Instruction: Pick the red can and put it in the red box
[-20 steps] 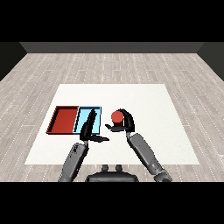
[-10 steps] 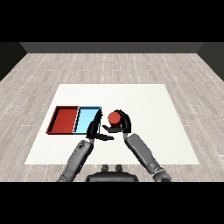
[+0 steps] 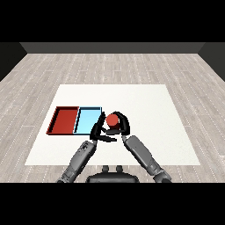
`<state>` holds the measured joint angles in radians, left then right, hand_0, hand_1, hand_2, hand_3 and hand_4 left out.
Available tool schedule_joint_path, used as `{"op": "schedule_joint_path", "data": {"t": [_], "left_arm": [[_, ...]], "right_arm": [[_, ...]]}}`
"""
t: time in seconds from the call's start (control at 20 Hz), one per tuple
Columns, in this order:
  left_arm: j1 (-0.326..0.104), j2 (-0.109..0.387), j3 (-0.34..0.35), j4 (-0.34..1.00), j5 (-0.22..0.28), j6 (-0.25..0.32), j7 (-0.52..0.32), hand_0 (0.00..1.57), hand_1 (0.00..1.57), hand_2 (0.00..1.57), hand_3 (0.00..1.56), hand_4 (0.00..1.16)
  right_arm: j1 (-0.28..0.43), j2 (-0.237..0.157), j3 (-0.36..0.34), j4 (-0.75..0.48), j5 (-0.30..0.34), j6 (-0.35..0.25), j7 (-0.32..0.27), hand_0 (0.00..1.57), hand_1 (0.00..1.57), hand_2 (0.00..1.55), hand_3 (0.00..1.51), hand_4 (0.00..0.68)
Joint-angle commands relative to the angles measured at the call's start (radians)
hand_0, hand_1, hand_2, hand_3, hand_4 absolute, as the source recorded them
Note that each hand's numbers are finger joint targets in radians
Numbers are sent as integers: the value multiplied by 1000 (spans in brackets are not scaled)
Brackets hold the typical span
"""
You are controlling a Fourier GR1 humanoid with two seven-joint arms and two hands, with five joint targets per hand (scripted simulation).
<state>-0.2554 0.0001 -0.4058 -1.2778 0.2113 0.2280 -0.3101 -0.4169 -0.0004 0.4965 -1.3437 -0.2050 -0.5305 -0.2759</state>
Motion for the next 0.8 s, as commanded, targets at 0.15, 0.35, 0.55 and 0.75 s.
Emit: {"op": "schedule_joint_path", "data": {"t": [0.15, 0.35, 0.55, 0.75], "left_arm": [[-26, 0, 33, 143, 53, -69, -84, 0, 0, 0, 0, 0], [-90, 0, -64, 132, 125, 12, -79, 0, 0, 0, 0, 0], [-68, 0, -65, 75, 80, 19, -38, 0, 0, 0, 0, 0], [-72, 8, -7, 105, 90, -43, -76, 0, 0, 0, 0, 0]], "right_arm": [[-31, 0, 53, 32, -80, -51, -49, 1452, 1452, 1438, 1378, 626], [-75, 0, 78, 27, -114, -63, -34, 1481, 1481, 1437, 1371, 621], [-41, 0, 32, 11, -85, -7, -29, 1494, 1494, 1447, 1378, 617], [-84, 0, 152, 64, -146, -105, -60, 1487, 1487, 1451, 1375, 617]]}}
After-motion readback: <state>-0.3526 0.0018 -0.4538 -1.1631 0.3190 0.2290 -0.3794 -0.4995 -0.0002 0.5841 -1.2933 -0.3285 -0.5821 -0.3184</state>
